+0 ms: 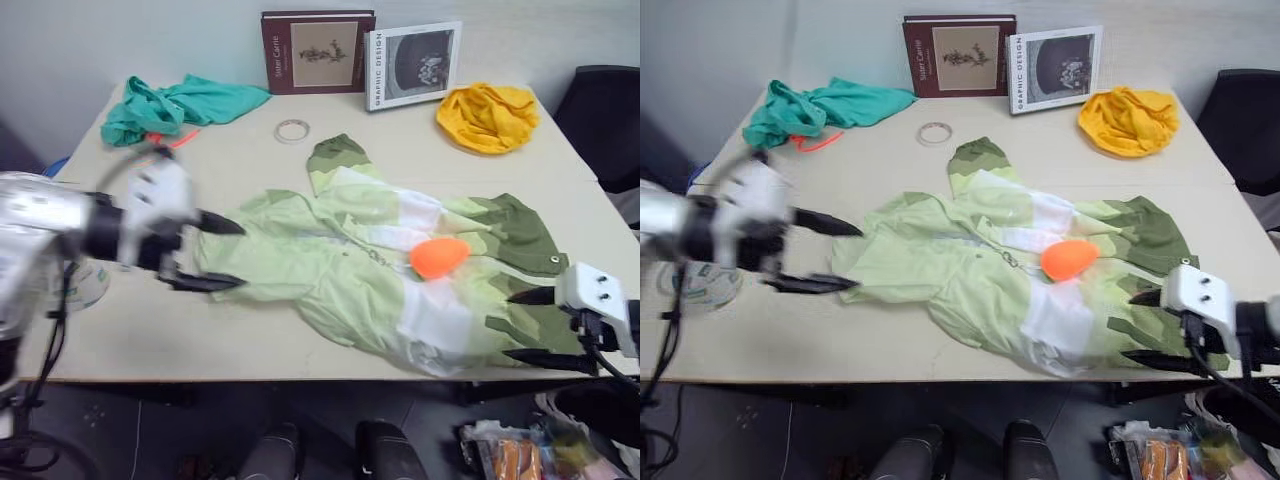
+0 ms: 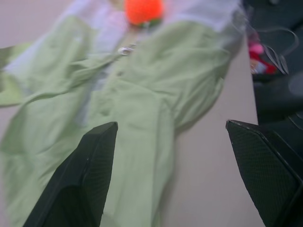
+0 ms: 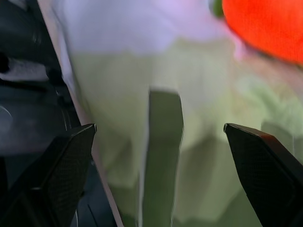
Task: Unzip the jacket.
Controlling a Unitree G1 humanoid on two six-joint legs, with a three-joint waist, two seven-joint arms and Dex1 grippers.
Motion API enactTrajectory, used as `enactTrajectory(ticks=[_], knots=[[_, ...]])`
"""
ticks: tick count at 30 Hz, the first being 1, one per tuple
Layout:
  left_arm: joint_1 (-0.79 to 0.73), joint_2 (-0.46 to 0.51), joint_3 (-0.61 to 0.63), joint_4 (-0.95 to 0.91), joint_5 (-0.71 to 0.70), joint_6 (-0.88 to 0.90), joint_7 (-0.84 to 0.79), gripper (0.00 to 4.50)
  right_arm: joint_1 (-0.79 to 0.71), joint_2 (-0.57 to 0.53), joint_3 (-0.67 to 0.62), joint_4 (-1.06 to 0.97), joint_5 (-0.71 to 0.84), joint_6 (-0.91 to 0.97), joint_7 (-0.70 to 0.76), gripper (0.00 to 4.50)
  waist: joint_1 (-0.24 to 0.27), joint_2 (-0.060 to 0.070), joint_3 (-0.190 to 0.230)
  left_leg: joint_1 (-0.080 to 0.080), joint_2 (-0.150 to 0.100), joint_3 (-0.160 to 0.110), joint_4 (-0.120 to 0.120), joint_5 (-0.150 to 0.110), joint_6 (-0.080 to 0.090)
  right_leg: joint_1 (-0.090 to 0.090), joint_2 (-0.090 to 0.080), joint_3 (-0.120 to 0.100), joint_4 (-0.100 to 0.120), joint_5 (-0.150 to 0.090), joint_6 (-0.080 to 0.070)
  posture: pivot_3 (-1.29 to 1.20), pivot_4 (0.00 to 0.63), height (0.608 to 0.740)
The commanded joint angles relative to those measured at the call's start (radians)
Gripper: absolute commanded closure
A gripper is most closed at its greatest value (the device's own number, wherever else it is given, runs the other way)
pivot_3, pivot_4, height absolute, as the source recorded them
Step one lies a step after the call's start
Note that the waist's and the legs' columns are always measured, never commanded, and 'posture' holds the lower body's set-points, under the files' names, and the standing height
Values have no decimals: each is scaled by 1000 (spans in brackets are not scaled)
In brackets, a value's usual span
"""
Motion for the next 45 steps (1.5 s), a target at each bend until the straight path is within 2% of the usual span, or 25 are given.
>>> enactTrajectory(ticks=[1,7,10,11,14,18,23,24,25,31,35,39,40,42,45], knots=[[-101,-160,-230,146,193,-190,0,649,22,-46,-27,122,-144,-170,-39,0,4,0,0,0,0,0,0,0,1,0,0,0,0,0,1,0,150,740],[-191,-365,-383,372,380,-428,39,649,-10,-14,28,185,-184,-227,-96,0,-17,-1,1,-3,0,1,-2,0,1,-6,2,2,5,1,1,0,150,740],[-213,-427,-414,454,421,-476,32,649,-25,-1,52,201,-193,-227,-124,0,-13,-1,1,-3,0,1,-2,0,1,-6,2,1,4,1,1,0,150,740],[-214,-439,-415,477,432,-508,36,828,-23,0,54,198,-187,-220,-119,175,-10,-1,1,-3,0,1,-1,0,1,-6,2,1,2,1,1,0,150,740],[-204,-450,-421,523,472,-584,41,1508,-10,-3,59,188,-175,-215,-99,865,-6,-1,1,-3,0,1,2,0,1,-6,2,2,2,1,1,0,150,740],[-177,-439,-401,518,477,-586,27,2743,-3,2,62,165,-156,-193,-83,2263,-5,-1,1,-3,-1,1,3,0,1,-5,2,3,3,1,1,0,150,740],[-87,-388,-330,377,415,-463,-4,4370,-32,5,109,141,-153,-176,-79,4050,-6,-1,1,-3,0,0,3,0,1,-5,2,3,3,1,1,0,150,740],[-62,-372,-313,335,398,-429,-10,4500,-31,6,117,135,-153,-181,-76,4369,-8,-1,1,-2,0,0,3,0,1,-5,2,3,4,1,1,0,150,740],[-28,-348,-292,279,373,-381,-20,4500,-28,6,126,124,-151,-185,-70,4442,-10,-1,1,-2,0,0,2,0,1,-6,2,3,4,1,1,0,150,740],[199,-177,-182,-12,299,-169,-13,4500,38,6,131,57,-139,-233,-32,4442,-6,-1,0,-2,1,-1,2,0,0,-5,2,3,4,0,1,0,150,740],[268,-162,-132,-102,277,-23,72,4500,76,12,106,46,-128,-259,-26,4442,4,-1,1,-1,0,-3,4,0,0,-2,1,2,3,0,1,0,150,740],[288,-152,-115,-125,269,5,109,4500,49,27,93,35,-114,-249,-67,4442,5,-1,1,-1,0,-3,4,0,0,-1,1,2,2,0,1,0,150,740],[293,-154,-106,-127,260,16,119,4500,35,26,91,31,-104,-207,-75,4255,2,-1,1,-1,0,-3,4,-1,0,-2,1,2,2,0,1,0,150,740],[306,-156,-80,-126,236,47,135,4034,27,9,84,20,-90,-163,-61,3852,-2,0,1,-1,0,-3,3,-1,0,-2,1,2,2,0,1,0,150,740],[326,-124,-35,-132,186,60,111,3230,16,4,54,-11,-50,-111,-41,2828,-4,0,1,-1,1,-3,3,-1,0,-2,2,1,2,0,0,0,150,740]])
